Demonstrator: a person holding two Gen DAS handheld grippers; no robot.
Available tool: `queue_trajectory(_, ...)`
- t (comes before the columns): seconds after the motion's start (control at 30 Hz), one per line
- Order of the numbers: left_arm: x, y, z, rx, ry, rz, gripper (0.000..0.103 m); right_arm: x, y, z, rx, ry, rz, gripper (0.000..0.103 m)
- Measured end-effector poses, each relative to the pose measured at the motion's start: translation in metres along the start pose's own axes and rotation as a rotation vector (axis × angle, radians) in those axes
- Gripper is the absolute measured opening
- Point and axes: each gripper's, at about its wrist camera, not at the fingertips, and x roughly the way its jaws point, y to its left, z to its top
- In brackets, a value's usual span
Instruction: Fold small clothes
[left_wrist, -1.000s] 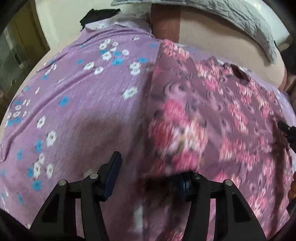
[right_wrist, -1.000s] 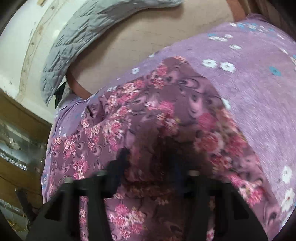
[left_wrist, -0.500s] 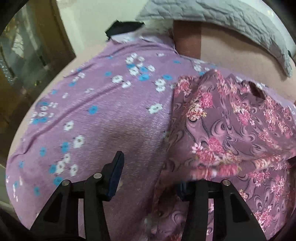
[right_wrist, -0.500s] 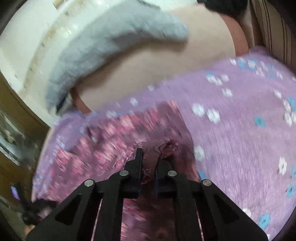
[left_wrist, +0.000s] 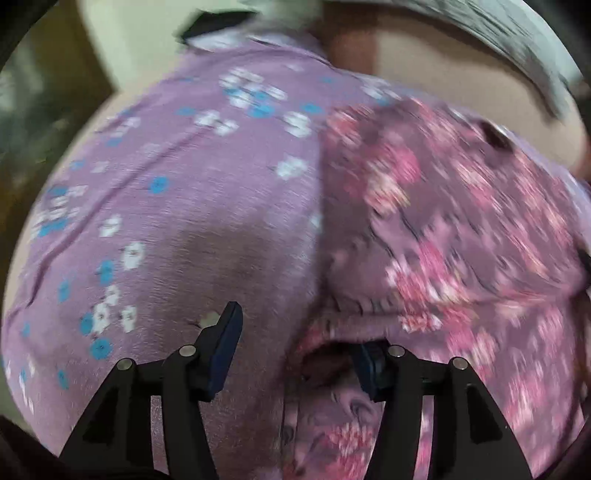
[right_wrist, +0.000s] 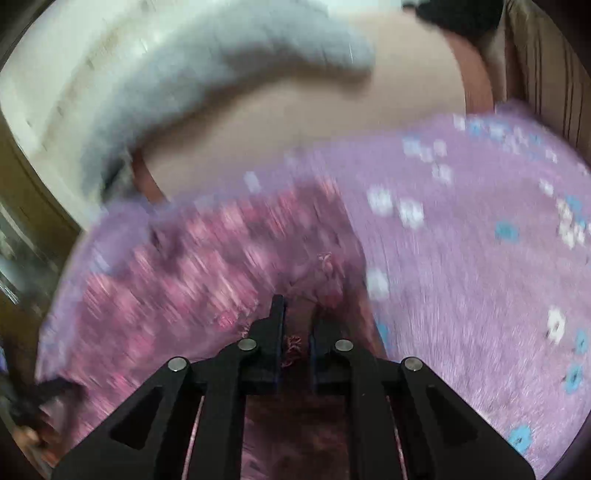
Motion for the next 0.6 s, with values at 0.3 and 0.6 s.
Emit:
queue_trajectory(0.3,-0.026,0.039,0.033,-0.084,-0.052,-0.222,0.066,-0.062,0.002,-0.009,0.031,-0.090,-0.021,0.029)
queue_trajectory(0.6,-0.041,0.036,0.010,-0.064,-0.070,-0.222,0.066,-0.130,0.028,-0.064,0.012,-0.093,0.114,0.048)
